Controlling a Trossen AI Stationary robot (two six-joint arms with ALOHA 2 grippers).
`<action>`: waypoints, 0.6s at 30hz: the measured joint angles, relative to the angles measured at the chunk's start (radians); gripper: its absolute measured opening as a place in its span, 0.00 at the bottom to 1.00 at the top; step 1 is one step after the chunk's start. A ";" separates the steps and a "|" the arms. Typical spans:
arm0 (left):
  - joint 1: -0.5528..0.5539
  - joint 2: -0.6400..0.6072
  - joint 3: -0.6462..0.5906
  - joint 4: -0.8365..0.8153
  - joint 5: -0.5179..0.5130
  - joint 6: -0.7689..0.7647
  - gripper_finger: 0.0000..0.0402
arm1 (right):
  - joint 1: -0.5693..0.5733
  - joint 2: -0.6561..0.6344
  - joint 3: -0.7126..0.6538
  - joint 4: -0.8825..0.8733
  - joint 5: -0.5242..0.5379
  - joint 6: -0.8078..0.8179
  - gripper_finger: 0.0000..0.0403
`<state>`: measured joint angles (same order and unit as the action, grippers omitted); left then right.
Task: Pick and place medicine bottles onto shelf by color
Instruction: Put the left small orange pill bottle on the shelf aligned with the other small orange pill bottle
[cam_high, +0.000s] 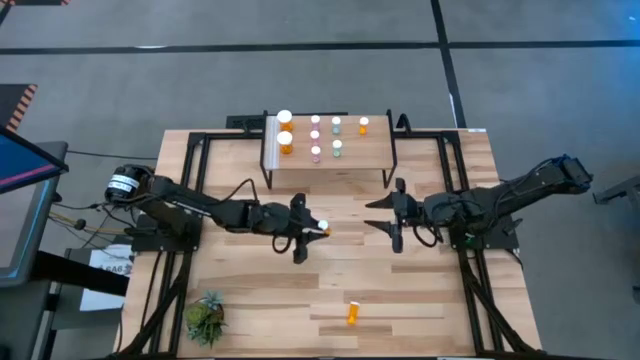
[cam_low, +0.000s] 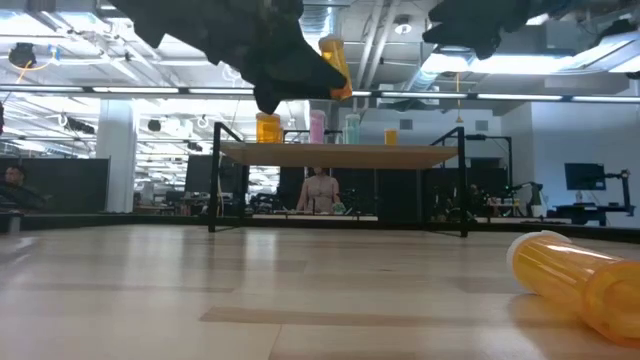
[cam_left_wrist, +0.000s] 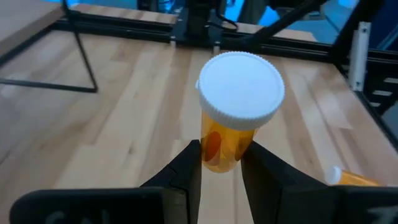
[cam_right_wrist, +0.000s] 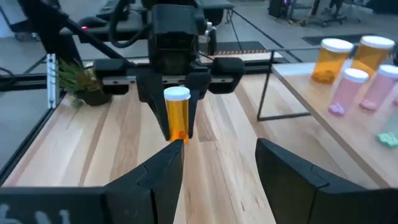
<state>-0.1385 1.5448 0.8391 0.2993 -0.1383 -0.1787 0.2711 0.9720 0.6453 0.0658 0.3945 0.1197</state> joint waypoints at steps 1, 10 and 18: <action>0.004 0.000 0.000 -0.002 -0.007 0.000 0.19 | -0.007 -0.001 0.000 -0.007 0.000 0.015 0.55; 0.038 0.000 0.016 0.013 -0.025 0.032 0.19 | -0.044 0.002 0.004 -0.003 -0.003 0.020 0.55; 0.086 0.000 0.100 -0.054 -0.026 0.039 0.19 | -0.066 0.031 0.006 -0.005 -0.004 0.016 0.55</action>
<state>-0.0528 1.5444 0.9394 0.2451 -0.1640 -0.1394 0.2046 1.0033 0.6508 0.0612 0.3904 0.1354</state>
